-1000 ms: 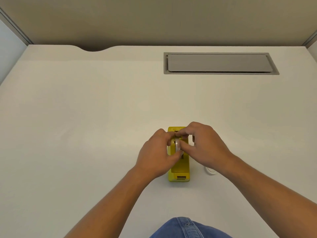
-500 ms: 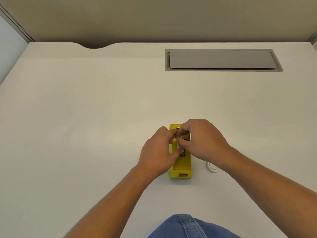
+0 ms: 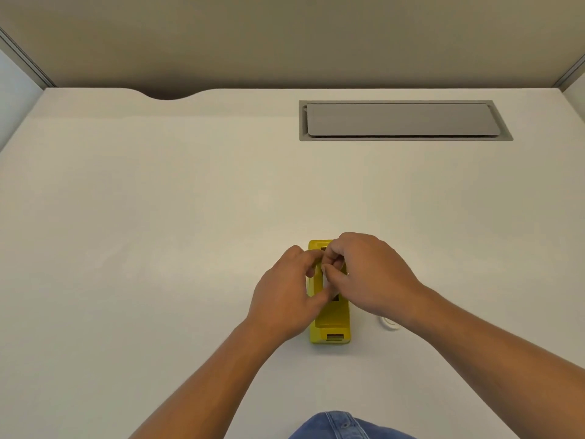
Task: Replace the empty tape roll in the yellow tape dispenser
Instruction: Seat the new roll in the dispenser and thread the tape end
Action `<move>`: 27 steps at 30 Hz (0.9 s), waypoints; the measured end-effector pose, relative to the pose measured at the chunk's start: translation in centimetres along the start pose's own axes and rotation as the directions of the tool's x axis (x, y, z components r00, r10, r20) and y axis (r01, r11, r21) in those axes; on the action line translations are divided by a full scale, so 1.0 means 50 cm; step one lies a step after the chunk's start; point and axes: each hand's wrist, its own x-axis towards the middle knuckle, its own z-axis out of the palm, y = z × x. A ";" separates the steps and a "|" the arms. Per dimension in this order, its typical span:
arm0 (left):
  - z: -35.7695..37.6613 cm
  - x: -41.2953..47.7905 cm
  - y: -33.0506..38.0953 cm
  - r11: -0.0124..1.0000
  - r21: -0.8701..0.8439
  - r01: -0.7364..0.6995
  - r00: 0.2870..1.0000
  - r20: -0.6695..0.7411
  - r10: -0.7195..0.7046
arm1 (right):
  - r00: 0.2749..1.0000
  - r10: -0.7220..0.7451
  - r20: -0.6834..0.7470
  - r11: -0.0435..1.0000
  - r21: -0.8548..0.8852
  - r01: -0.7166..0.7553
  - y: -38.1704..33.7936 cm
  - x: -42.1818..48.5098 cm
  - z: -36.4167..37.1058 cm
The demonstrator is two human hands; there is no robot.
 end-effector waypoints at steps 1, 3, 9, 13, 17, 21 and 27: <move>0.000 -0.002 0.000 1.000 -0.006 -0.006 1.000 0.012 0.006 | 1.000 0.002 0.006 1.000 0.002 -0.002 0.000 -0.002 0.000; 0.001 -0.005 -0.001 1.000 -0.013 -0.020 0.999 0.038 0.020 | 1.000 0.004 0.010 1.000 0.006 -0.004 0.000 -0.005 -0.002; 0.001 -0.010 -0.008 1.000 0.007 -0.014 1.000 0.027 0.014 | 1.000 -0.001 0.026 1.000 0.018 0.000 -0.003 -0.021 -0.006; -0.003 -0.010 -0.001 1.000 0.007 -0.012 1.000 0.005 0.012 | 1.000 0.006 0.026 1.000 0.018 -0.007 -0.006 -0.031 -0.006; -0.009 -0.017 0.007 1.000 0.020 -0.020 0.998 0.054 0.019 | 1.000 0.014 0.024 1.000 0.024 -0.014 -0.009 -0.042 -0.007; -0.014 -0.031 0.007 0.997 0.069 -0.035 0.989 0.144 0.025 | 0.999 0.025 0.028 1.000 0.016 -0.026 -0.012 -0.050 -0.007; -0.001 -0.054 -0.006 0.961 0.268 -0.068 0.980 0.200 0.013 | 0.999 0.039 0.019 0.999 0.017 -0.039 -0.016 -0.061 -0.004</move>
